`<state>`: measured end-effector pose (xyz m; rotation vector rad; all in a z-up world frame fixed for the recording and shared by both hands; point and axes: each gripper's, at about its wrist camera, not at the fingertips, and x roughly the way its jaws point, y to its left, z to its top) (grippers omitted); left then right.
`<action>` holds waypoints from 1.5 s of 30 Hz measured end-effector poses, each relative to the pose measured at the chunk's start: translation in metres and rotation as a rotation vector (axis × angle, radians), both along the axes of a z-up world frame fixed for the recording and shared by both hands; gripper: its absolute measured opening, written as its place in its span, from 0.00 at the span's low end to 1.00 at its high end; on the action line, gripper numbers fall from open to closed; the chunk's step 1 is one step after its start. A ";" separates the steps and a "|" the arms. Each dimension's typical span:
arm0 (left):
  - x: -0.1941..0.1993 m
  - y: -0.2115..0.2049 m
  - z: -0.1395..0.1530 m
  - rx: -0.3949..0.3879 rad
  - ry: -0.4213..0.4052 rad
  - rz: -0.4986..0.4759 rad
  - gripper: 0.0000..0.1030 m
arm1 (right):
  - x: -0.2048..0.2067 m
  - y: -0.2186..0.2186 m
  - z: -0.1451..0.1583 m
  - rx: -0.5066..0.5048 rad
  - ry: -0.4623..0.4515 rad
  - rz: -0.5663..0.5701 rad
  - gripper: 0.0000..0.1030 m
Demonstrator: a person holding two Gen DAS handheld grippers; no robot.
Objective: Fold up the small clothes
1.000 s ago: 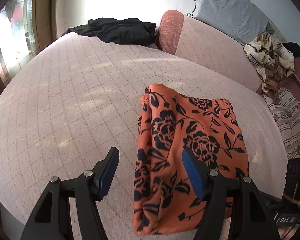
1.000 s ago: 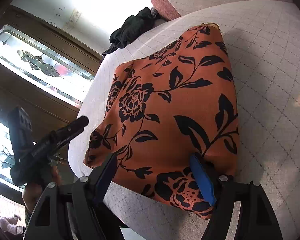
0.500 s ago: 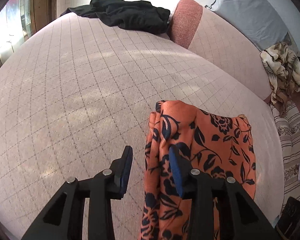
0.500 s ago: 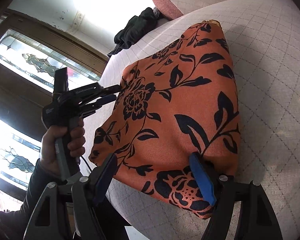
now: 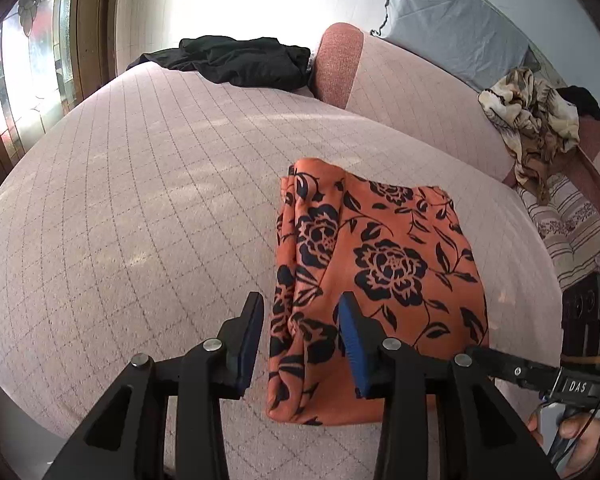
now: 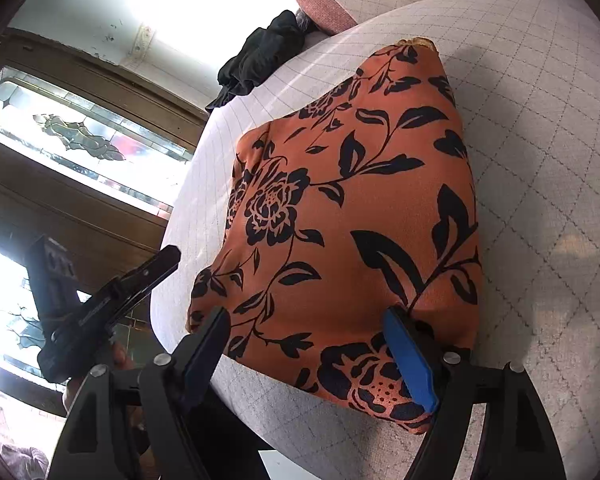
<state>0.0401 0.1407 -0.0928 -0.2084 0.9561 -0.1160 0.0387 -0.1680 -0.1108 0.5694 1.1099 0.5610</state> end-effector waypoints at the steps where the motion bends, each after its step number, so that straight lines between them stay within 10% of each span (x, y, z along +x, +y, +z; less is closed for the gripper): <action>1: 0.000 -0.002 -0.014 0.023 0.041 0.007 0.39 | 0.000 0.001 -0.001 -0.005 -0.003 0.000 0.79; 3: 0.006 -0.005 -0.053 0.039 0.150 0.008 0.40 | 0.000 0.003 -0.001 -0.012 -0.010 0.002 0.79; 11: -0.016 0.001 -0.020 -0.001 0.033 0.027 0.43 | 0.003 0.001 0.003 -0.001 0.015 0.006 0.79; 15: -0.008 0.002 -0.057 0.031 0.140 0.042 0.46 | 0.001 0.004 0.000 -0.002 0.001 0.013 0.80; 31: 0.004 -0.021 -0.003 0.124 0.049 0.037 0.48 | 0.035 -0.023 0.043 0.132 -0.065 -0.059 0.80; 37: 0.011 -0.022 -0.012 0.133 0.080 0.046 0.48 | 0.079 -0.014 -0.005 0.139 0.085 -0.077 0.80; 45: 0.015 -0.009 -0.003 0.073 0.046 0.059 0.63 | 0.044 -0.049 0.034 0.119 -0.058 -0.151 0.86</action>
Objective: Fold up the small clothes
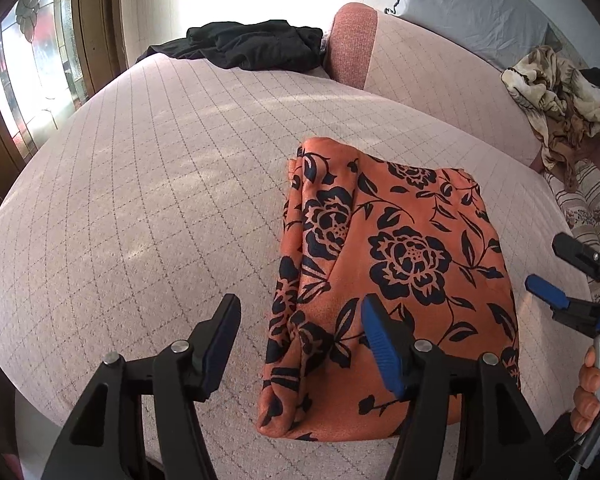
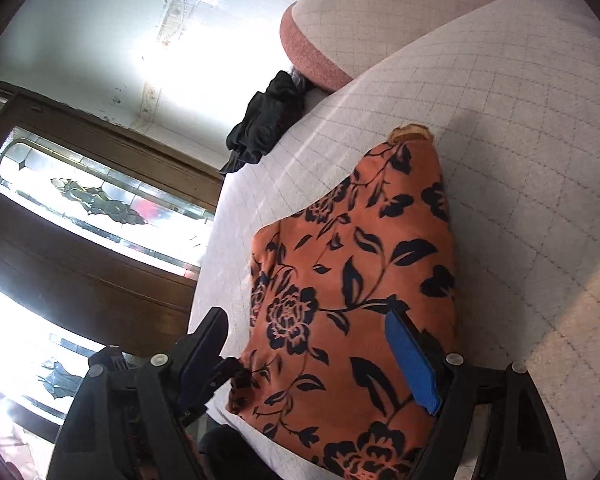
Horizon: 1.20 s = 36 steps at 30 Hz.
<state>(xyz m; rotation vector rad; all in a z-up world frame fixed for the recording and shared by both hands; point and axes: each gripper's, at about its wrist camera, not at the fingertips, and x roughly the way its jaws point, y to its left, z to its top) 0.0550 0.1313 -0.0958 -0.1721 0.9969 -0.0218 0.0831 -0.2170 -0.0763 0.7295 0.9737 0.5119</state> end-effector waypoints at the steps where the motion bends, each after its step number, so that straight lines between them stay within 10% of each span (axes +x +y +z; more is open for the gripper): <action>1: 0.003 0.002 -0.001 -0.014 0.000 -0.005 0.65 | -0.001 -0.009 -0.005 -0.023 0.016 -0.030 0.86; 14: 0.044 0.032 -0.050 -0.118 0.099 -0.043 0.73 | 0.025 0.009 -0.059 -0.079 0.131 0.034 0.79; 17: 0.045 0.029 -0.055 -0.185 0.087 -0.097 0.38 | 0.028 0.031 -0.052 -0.227 0.104 0.116 0.48; 21: 0.040 0.021 -0.036 -0.143 0.043 -0.099 0.24 | 0.025 0.035 -0.022 -0.282 0.025 0.148 0.33; 30: 0.052 -0.025 0.028 -0.213 -0.132 -0.215 0.23 | 0.030 -0.039 0.062 -0.332 -0.160 0.039 0.32; 36: 0.079 -0.059 -0.050 -0.055 0.114 -0.252 0.33 | 0.056 -0.116 -0.019 -0.289 0.075 -0.081 0.45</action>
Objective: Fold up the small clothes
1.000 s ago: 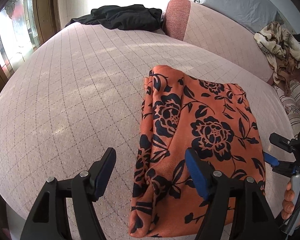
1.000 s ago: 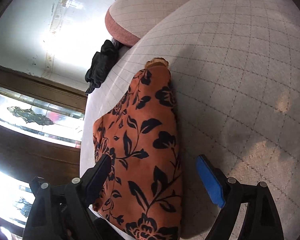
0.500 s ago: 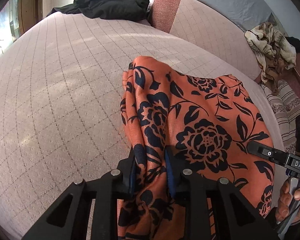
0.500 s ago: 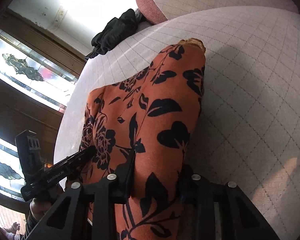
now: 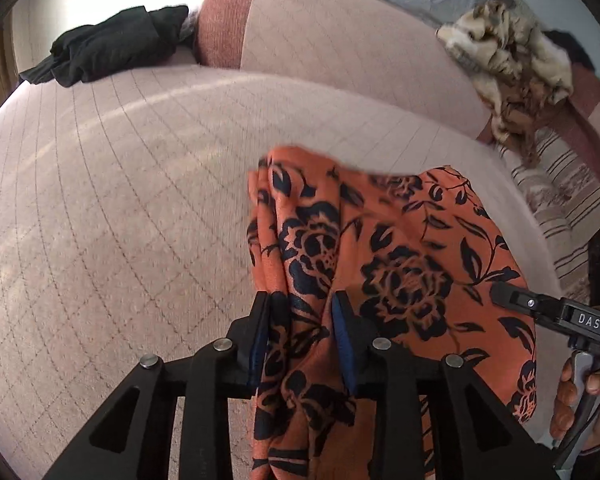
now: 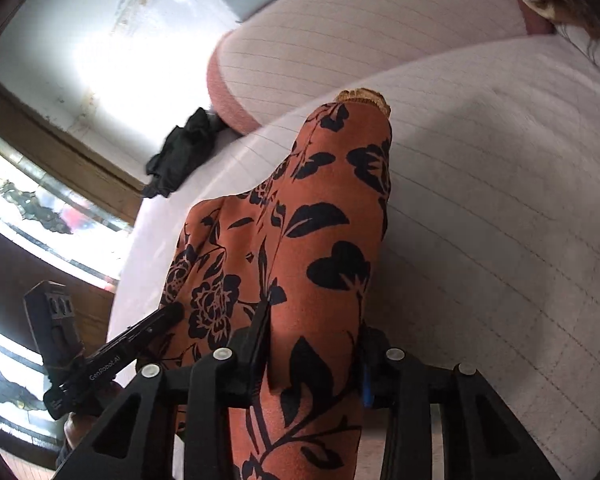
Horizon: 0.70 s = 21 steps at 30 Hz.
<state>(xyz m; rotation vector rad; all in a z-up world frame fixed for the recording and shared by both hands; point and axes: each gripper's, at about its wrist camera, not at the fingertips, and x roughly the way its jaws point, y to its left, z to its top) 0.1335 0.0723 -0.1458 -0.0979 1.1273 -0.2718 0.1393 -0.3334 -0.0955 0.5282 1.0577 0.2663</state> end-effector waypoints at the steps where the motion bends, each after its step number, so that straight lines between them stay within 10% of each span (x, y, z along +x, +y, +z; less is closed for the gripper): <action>1: -0.004 0.004 -0.004 -0.010 -0.007 -0.001 0.39 | 0.001 -0.008 -0.020 -0.044 0.069 -0.032 0.47; 10: -0.063 0.064 0.050 -0.065 -0.211 0.047 0.58 | -0.039 0.009 0.058 -0.077 -0.232 -0.046 0.72; 15: -0.052 0.051 0.005 0.056 -0.008 0.004 0.61 | 0.000 0.041 -0.006 -0.020 0.005 -0.007 0.76; 21: -0.099 0.067 0.068 0.102 -0.203 0.105 0.80 | -0.055 0.057 0.064 -0.172 -0.196 -0.043 0.87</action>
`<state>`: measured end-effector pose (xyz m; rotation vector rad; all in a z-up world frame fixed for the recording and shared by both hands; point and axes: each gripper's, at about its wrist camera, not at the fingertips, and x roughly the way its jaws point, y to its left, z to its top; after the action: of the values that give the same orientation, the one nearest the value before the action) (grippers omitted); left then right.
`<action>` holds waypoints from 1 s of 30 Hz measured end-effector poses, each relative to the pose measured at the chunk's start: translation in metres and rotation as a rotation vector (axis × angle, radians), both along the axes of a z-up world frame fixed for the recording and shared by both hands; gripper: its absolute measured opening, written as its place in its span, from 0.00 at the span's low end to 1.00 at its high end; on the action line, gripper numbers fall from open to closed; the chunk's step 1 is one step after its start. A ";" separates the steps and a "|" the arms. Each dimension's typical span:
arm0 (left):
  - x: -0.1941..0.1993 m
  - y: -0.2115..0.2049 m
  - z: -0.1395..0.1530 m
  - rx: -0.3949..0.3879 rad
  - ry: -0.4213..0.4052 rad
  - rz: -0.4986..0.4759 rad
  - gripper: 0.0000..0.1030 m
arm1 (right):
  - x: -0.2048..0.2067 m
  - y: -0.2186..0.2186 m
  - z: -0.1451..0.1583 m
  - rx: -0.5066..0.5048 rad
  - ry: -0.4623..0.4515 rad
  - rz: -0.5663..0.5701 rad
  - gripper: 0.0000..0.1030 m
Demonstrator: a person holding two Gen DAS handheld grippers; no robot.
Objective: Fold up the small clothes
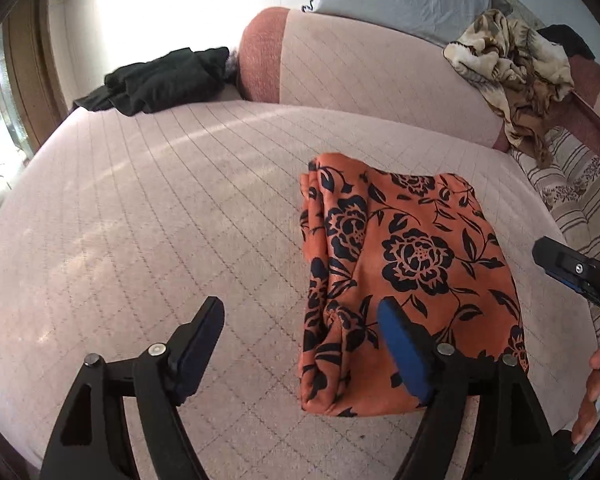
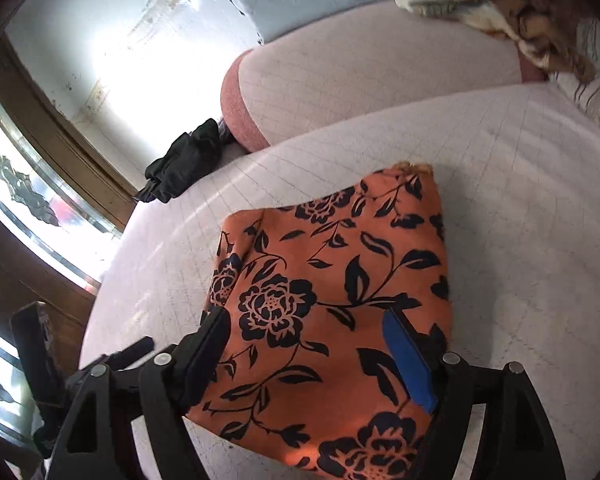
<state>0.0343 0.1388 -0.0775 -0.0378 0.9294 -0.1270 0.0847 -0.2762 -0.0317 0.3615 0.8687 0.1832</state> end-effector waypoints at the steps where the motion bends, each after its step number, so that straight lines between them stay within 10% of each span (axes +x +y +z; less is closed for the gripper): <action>1: -0.010 0.002 0.008 0.017 -0.029 0.008 0.81 | -0.014 0.003 0.008 -0.055 -0.019 -0.030 0.90; 8: -0.065 0.024 0.044 0.086 -0.122 0.106 0.89 | -0.094 0.015 0.013 -0.304 -0.022 -0.071 1.00; 30: -0.110 0.010 0.079 0.106 -0.120 0.083 0.89 | -0.141 0.038 0.040 -0.431 -0.008 -0.083 1.00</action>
<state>-0.0758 0.1485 0.0011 0.0291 0.8126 -0.0027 -0.0559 -0.2384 0.0079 -0.0069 0.8584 -0.0805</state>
